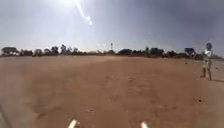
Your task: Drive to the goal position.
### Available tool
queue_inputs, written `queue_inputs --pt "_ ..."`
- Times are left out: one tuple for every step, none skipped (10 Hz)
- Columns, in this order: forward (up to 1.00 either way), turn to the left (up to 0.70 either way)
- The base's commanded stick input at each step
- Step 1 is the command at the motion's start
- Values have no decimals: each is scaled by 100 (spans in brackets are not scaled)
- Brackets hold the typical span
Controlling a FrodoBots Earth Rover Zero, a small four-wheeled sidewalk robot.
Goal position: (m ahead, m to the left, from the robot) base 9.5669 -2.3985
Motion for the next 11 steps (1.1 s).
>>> queue_inputs --pt "70 0" --pt "70 0" --pt "70 0" --pt "70 0" --pt "70 0" --pt "70 0" --pt "70 0" --pt "70 0" --pt "70 0" --pt "70 0" --pt "70 0"
